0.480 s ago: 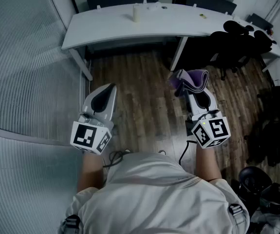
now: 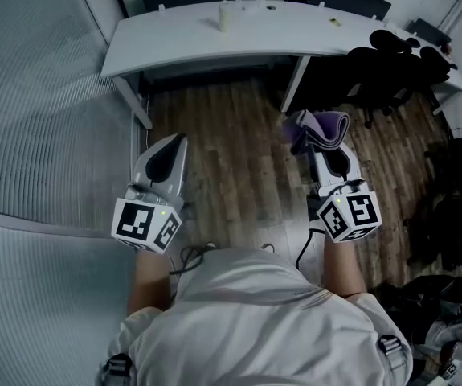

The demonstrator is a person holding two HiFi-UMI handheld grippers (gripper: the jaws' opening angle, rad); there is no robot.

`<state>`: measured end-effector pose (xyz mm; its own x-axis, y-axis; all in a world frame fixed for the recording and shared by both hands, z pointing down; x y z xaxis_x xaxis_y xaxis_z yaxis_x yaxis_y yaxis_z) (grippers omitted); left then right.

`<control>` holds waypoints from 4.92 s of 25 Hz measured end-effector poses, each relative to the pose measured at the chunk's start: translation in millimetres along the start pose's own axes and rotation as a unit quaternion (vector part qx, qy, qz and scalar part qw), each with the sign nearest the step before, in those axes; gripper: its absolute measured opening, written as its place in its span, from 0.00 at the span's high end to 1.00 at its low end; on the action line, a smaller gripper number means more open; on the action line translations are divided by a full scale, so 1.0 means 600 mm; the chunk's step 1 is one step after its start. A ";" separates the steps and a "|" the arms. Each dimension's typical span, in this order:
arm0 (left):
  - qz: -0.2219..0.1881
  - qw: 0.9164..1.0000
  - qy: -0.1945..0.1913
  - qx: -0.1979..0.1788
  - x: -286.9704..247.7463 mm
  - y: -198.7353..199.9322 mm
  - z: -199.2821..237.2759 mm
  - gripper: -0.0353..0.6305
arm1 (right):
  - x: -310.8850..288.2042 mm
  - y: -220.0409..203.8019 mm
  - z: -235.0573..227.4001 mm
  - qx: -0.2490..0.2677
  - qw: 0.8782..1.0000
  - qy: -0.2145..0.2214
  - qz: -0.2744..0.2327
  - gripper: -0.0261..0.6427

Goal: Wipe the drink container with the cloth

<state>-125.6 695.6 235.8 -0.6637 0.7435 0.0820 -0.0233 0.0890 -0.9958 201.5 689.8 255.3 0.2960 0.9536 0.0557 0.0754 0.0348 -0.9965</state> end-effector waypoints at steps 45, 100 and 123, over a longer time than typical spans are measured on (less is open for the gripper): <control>0.029 0.999 -0.034 0.017 0.018 -0.077 0.210 0.94 | -0.209 -0.084 0.137 -0.006 0.999 0.023 0.031 0.83; 0.046 0.997 -0.059 0.037 -0.710 -0.177 0.677 0.94 | -0.952 -0.148 -0.225 -0.010 0.995 0.033 0.096 0.83; 0.084 0.992 -0.084 0.051 -0.917 -0.235 0.939 0.94 | -1.271 -0.199 -0.247 -0.023 0.992 0.025 0.122 0.83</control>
<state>-178.1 -99.6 307.4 -0.7794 0.6208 -0.0841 0.0279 -0.0998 -0.9946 108.1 -86.0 341.0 0.3566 0.9163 -0.1823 0.0386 -0.2094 -0.9771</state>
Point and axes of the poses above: the fingertips, and each gripper's own axes: x backward along the fingers, z to its left, y out of its top, the point moved 9 cm from there along x, backward along the fingers, and after that the axes turned 9 degrees about -y, right-handed, at the moved point
